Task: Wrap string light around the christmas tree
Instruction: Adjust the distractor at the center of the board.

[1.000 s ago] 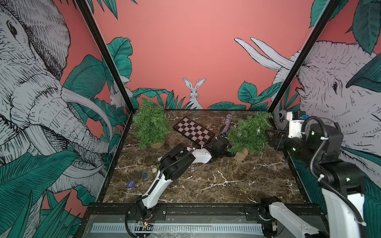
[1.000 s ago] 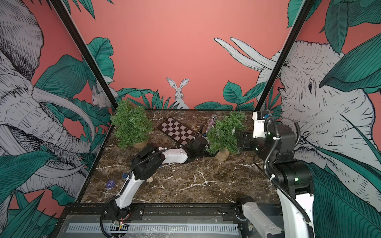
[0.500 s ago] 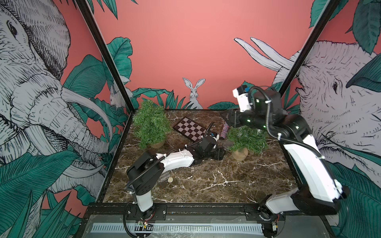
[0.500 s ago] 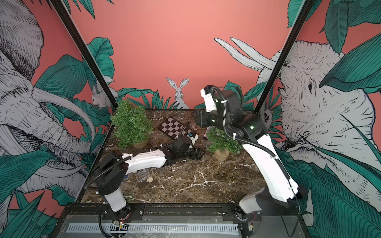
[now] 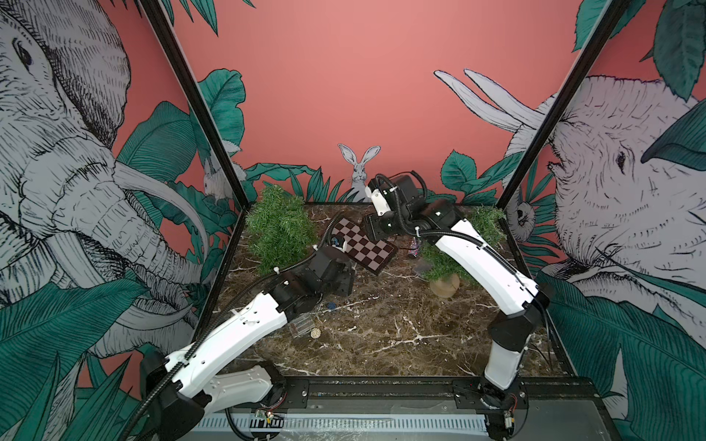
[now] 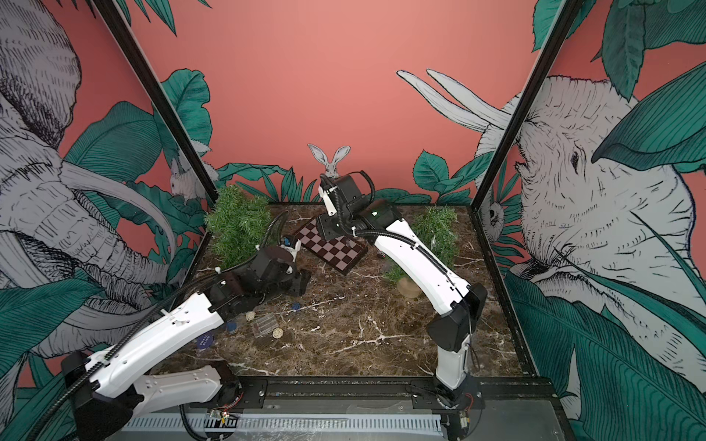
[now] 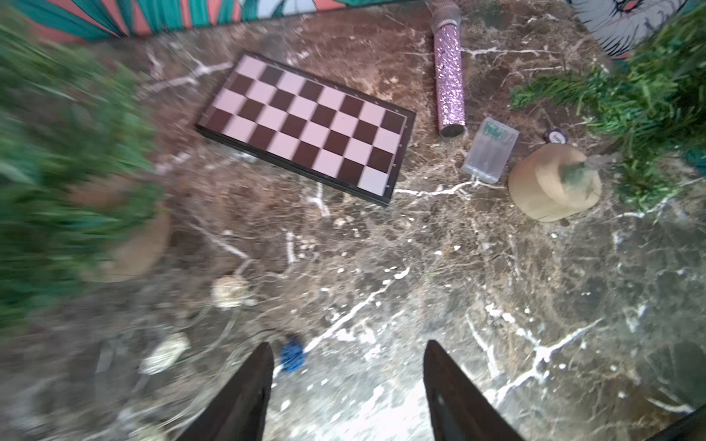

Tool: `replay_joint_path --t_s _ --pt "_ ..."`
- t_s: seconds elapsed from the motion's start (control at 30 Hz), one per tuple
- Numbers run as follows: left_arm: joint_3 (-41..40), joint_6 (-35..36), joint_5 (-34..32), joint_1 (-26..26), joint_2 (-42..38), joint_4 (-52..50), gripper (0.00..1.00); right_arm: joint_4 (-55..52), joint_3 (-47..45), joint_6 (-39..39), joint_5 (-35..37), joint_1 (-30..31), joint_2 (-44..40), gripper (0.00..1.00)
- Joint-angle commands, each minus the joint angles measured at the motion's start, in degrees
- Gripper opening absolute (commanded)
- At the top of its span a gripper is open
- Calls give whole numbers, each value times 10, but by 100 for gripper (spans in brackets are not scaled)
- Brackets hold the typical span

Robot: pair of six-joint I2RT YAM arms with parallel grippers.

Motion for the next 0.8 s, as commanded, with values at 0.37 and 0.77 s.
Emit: replay_joint_path --t_s 0.37,0.77 --pt "286 152 27 268 -4 -267 72 152 -164 80 -29 50 80 56" --pt "262 152 177 421 62 -44 81 162 -72 97 -22 37 242 53"
